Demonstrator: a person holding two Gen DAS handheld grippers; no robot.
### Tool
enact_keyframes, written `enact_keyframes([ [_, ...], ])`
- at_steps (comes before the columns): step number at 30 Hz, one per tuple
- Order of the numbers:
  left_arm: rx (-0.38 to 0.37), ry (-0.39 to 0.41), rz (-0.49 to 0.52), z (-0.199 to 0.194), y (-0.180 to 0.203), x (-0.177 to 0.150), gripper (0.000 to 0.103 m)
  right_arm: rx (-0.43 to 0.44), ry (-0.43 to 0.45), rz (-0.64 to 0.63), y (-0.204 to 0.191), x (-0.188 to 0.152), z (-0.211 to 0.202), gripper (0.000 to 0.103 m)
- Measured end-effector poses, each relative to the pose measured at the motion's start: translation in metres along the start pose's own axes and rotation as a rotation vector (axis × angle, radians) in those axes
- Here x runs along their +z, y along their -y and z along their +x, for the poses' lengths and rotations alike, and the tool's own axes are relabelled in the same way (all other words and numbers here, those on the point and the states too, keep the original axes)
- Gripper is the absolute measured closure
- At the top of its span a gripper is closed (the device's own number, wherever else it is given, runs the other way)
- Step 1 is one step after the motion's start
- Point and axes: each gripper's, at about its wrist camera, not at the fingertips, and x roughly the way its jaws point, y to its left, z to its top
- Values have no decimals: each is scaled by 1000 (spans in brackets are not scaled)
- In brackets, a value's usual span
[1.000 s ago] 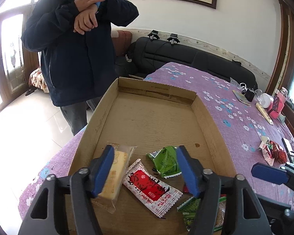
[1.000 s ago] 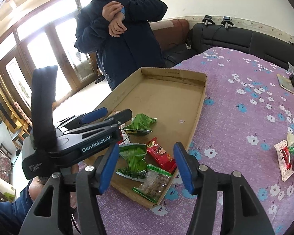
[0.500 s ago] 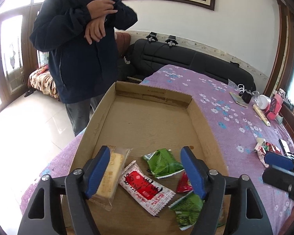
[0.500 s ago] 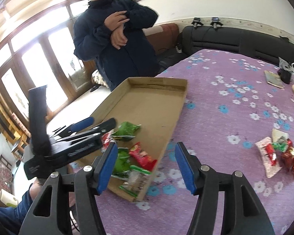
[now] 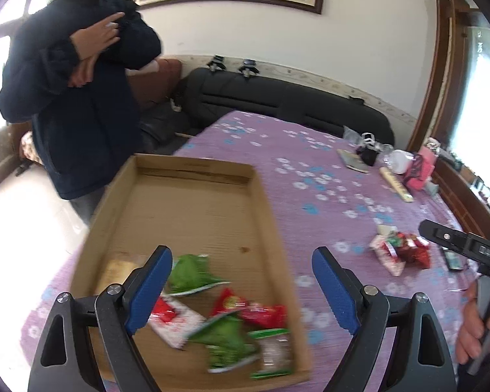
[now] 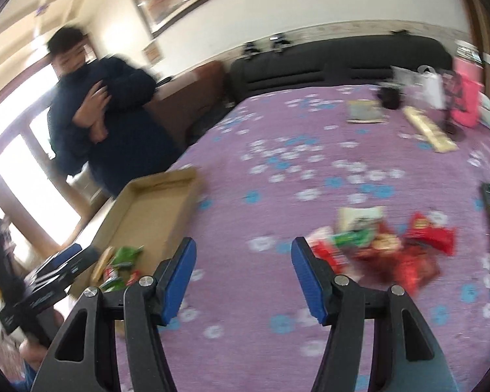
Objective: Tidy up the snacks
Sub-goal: 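Withdraw both open grippers from the box back toward the snack pile, then grasp the white-red packet with the left gripper while the right grasps a dark red packet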
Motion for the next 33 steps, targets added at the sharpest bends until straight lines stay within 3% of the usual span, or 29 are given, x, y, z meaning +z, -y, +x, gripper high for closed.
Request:
enact_keyframes([
  [6, -140, -97, -17, 16, 41, 7, 13, -57, 38, 97, 55, 6, -11, 43],
  [9, -176, -146, 26, 28, 74, 11, 13, -84, 69, 158, 83, 7, -15, 43],
  [15, -219, -231, 84, 56, 135, 18, 16, -241, 139, 193, 119, 16, -30, 43],
  [19, -216, -305, 86, 89, 165, 19, 27, -239, 157, 232, 136, 17, -37, 43],
  [21, -222, -369, 56, 110, 177, 18, 39, -215, 139, 256, 142, 16, -35, 43],
  [23, -219, -402, 53, 123, 187, 14, 45, -214, 132, 252, 141, 16, -33, 43],
  [26, -135, -417, 80, 138, 200, 7, 46, -206, 136, 241, 136, 17, -34, 43],
  [33, -82, -424, 164, 166, 220, -12, 47, -176, 104, 257, 136, 15, -28, 43],
])
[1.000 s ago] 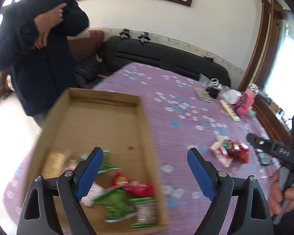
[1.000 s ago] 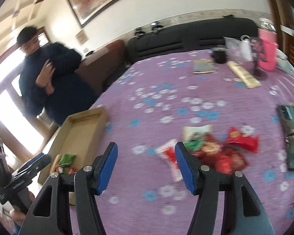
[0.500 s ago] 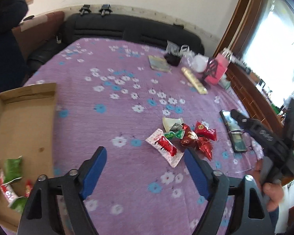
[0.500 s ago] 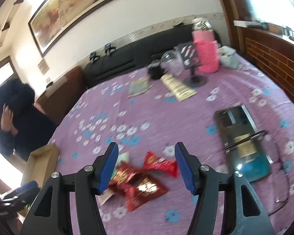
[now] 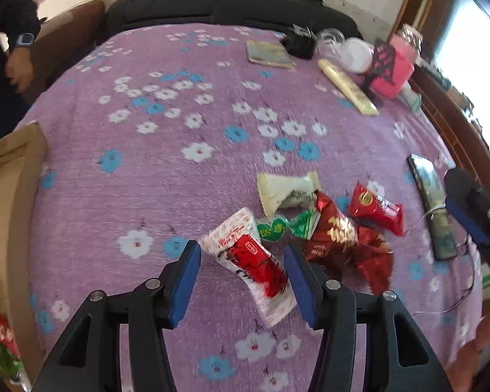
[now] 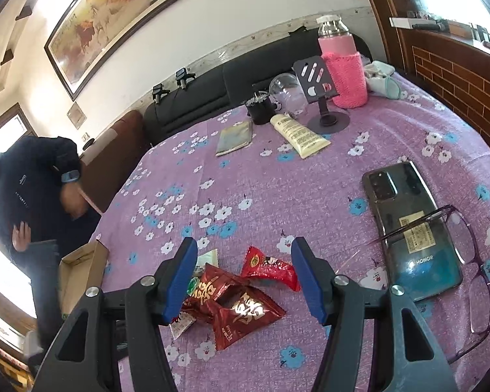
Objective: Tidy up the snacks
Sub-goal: 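Grasp the white-red packet with the left gripper while the right grasps a dark red packet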
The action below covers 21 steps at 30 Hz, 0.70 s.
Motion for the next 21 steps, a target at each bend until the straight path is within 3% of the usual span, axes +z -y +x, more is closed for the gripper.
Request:
enact_keyframes([
  [1, -8, -4, 10, 4, -1, -1, 47, 7, -11, 2, 0, -1, 2, 44],
  [3, 32, 30, 64, 1, -1, -4, 66, 15, -29, 1, 0, -2, 6, 43],
  [5, 23, 40, 86, -1, -9, -5, 74, 15, -51, -6, -1, -4, 12, 44],
  [12, -49, 85, 107, -6, -37, -8, 75, -16, -174, -27, -3, -18, 40, 44],
  [16, -28, 106, 143, -6, -32, -10, 75, -42, -240, -26, -3, -26, 54, 44],
  [19, -65, 93, 127, -6, -38, -7, 75, 17, -312, -63, -14, -35, 59, 44],
  [21, -86, 85, 105, -6, -44, -4, 75, 119, -364, -96, -27, -41, 61, 44],
])
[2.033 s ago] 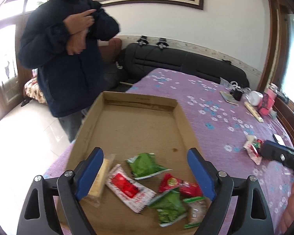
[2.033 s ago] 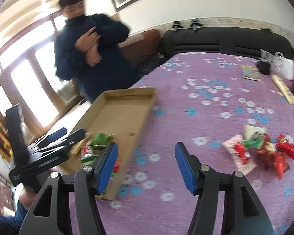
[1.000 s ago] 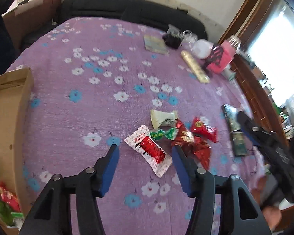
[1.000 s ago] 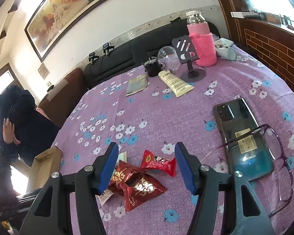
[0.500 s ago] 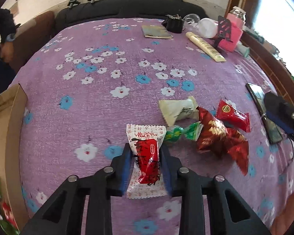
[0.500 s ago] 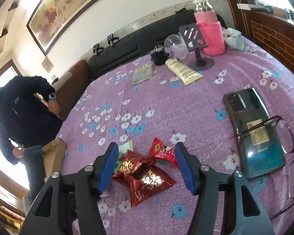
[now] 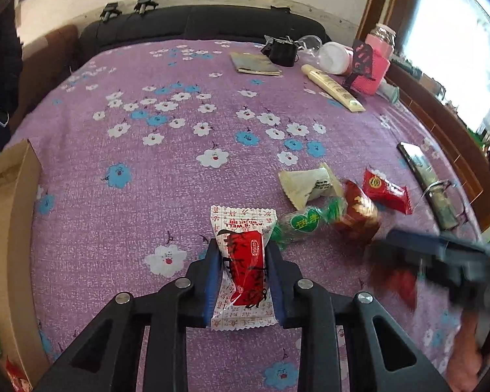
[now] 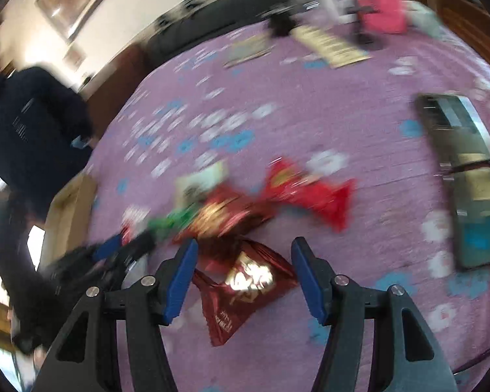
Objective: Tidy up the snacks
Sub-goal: 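Grasp the white-red packet with the left gripper while the right grasps a dark red packet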
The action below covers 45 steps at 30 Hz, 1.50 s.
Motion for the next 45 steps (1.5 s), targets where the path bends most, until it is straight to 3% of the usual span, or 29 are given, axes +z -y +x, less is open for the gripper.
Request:
enact_keyframes([
  [2, 9, 1, -10, 0, -3, 0, 75, 63, 6, -2, -6, -1, -3, 44],
  [5, 21, 4, -20, -1, -6, 1, 75, -52, 61, -6, -4, -1, -13, 44],
  [8, 28, 6, -28, -1, -9, 2, 75, 0, 40, 38, 2, -2, -13, 44],
  [12, 37, 8, -41, -1, -13, 2, 75, -37, -14, 38, -2, -6, -1, 44],
  [15, 44, 10, -49, -1, -15, 3, 75, 16, -51, 14, -11, -9, 1, 44],
  [16, 46, 11, -51, -1, -16, 3, 75, 56, -74, 11, -14, -11, 2, 44],
  [18, 49, 11, -60, -1, -19, 3, 75, 223, -149, 17, -21, -17, 6, 43],
  [20, 56, 12, -69, -1, -21, 4, 75, 268, -150, 1, -28, -19, 5, 43],
  [23, 51, 11, -80, -1, -23, 5, 75, 148, -110, -67, -35, -21, 0, 43],
  [26, 55, 12, -82, -2, -23, 4, 75, 136, -109, -102, -40, -24, 1, 43],
  [31, 60, 12, -116, -3, -32, 5, 75, 105, -62, -281, -72, -38, 0, 43],
  [36, 62, 13, -135, -3, -36, 5, 75, -17, -21, -452, -102, -57, 10, 43],
  [39, 67, 14, -130, -3, -36, 5, 75, -79, -33, -467, -104, -63, 23, 58],
  [40, 67, 14, -129, -3, -36, 5, 75, -72, -42, -456, -103, -63, 26, 71],
  [45, 68, 15, -127, -3, -35, 5, 75, -73, 16, -401, -95, -56, 20, 75],
])
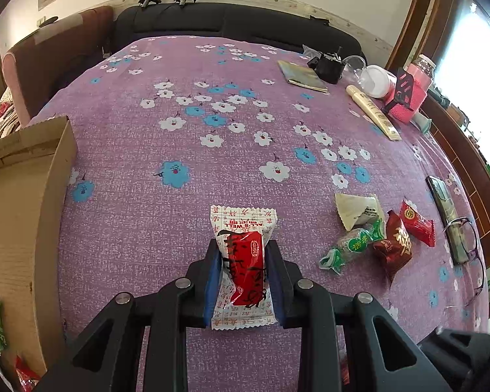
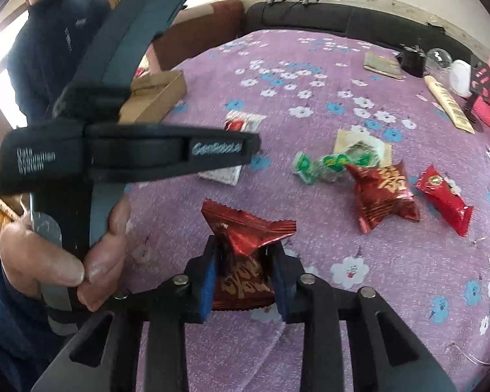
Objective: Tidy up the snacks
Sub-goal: 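Grasp the white-red packet with the left gripper while the right grasps a dark red packet, then lift both held packets and carry them toward the cardboard box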
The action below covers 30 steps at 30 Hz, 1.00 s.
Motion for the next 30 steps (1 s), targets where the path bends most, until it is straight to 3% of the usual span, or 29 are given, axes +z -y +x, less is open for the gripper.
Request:
enact_keyframes([
  [12, -60, 43, 51, -10, 14, -4, 76, -70, 146, 276, 58, 11, -29, 76],
  [21, -34, 136, 153, -27, 39, -12, 76, -97, 165, 284, 59, 9, -33, 76],
  [30, 2, 182, 193, -34, 47, -15, 76, -97, 169, 285, 60, 10, -33, 76],
])
